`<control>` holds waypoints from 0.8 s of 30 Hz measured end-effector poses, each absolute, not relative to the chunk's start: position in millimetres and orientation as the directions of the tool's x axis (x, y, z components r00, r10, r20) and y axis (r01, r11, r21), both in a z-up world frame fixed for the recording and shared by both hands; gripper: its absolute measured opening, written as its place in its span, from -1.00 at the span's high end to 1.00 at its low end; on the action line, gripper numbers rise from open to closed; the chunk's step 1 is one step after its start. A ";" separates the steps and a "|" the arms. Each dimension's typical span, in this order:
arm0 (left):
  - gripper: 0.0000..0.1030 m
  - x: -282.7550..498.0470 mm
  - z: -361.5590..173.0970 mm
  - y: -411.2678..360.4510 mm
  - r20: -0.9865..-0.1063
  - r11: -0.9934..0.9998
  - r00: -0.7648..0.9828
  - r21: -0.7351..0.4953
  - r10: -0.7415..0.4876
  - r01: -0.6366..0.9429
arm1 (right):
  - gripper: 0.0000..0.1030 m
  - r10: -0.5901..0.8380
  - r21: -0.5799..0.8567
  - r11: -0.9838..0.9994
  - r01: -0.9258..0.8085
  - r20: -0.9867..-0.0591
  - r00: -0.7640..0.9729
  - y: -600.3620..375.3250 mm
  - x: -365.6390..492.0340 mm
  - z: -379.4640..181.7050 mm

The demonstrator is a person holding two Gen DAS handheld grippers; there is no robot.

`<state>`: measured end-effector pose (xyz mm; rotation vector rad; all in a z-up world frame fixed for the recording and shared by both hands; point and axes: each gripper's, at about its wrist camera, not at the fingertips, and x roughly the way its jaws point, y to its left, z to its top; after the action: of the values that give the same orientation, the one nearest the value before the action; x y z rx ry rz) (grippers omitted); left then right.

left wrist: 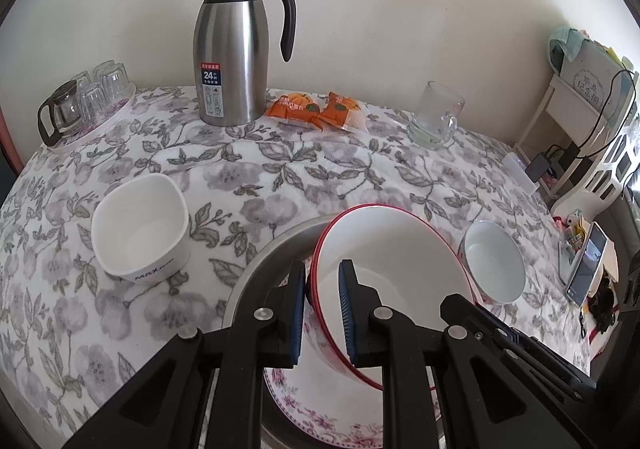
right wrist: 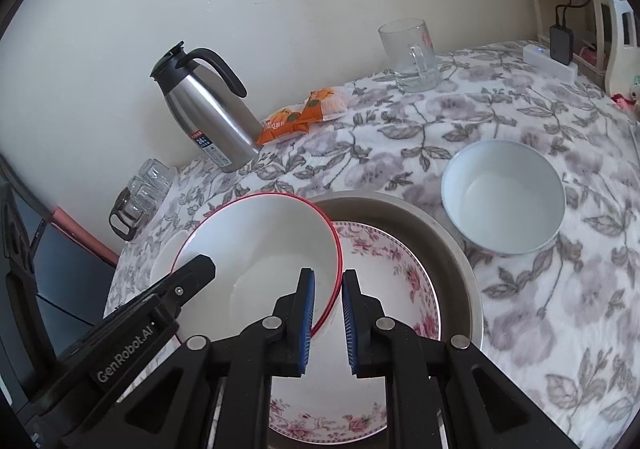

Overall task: Organize plates and bowls
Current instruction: 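Lift the red-rimmed bowl with both grippers and carry it over the basin, then lower the red-rimmed bowl onto the pink-rose plate with both grippers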

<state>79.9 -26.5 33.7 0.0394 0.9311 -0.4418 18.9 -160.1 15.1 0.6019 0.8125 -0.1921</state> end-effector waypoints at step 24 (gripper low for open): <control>0.66 77.6 12.4 -43.5 -0.843 0.913 0.437 -0.141 -0.314 0.383 | 0.70 0.040 0.399 0.818 0.414 -0.758 0.651 -170.7 13.1 -0.3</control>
<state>77.6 -43.5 12.4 0.0746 1.0306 -0.4340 13.1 -170.7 -0.3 0.5899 0.8452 -0.2266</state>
